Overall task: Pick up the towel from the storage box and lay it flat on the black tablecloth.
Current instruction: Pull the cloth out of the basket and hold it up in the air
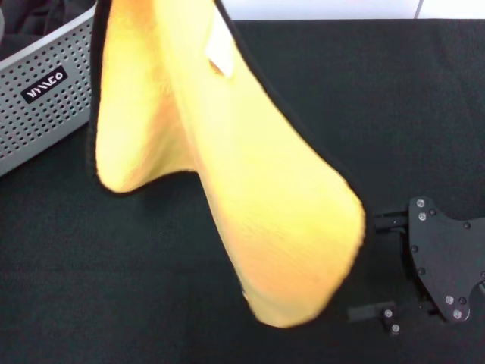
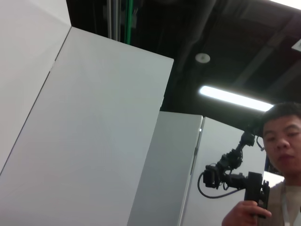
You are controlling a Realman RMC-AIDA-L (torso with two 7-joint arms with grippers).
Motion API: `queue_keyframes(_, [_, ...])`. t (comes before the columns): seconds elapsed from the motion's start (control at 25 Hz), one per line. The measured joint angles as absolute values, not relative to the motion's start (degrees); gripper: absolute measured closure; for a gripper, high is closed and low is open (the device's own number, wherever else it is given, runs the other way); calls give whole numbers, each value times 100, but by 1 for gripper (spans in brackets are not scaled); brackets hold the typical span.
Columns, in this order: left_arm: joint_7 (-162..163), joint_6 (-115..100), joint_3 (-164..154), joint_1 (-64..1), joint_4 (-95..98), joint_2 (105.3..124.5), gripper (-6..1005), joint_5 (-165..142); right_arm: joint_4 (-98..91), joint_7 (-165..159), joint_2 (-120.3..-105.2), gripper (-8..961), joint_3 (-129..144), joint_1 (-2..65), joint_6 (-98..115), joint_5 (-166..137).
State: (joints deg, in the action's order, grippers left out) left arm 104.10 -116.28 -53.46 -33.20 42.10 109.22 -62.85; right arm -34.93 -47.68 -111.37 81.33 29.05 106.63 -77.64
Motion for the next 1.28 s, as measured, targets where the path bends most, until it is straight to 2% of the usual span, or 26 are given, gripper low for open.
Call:
queue_keyframes(0.24, [10390, -11628, -5343, -3369, 4392, 10852, 990, -6329, -3528, -4891, -11053, 322, 8081, 2973, 10620, -7827])
queue_keyframes(0.4, [10294, -11628, -5348, -3371, 4473, 10870, 990, -6411, -3538, -4862, -11073, 322, 7741, 2985, 10610, -7879])
queue_keyframes(0.64, [10063, -11628, -5351, -3304, 4464, 10917, 990, -6447, -3500, -4856, -11180, 322, 7160, 2986, 10430, -7925])
queue_keyframes(1.04, [10003, -11633, -5381, -3242, 4473, 10905, 990, -6546, -3485, -4881, -11250, 322, 6632, 2932, 10267, -7975])
queue_keyframes(1.2, [10032, -11637, -5400, -3263, 4500, 10904, 990, -6592, -3481, -4855, -11344, 322, 6659, 2924, 9889, -8028])
queue_keyframes(1.28, [10060, -11641, -5420, -3282, 4555, 10912, 990, -6592, -3480, -4828, -11438, 322, 6660, 2914, 9593, -8136])
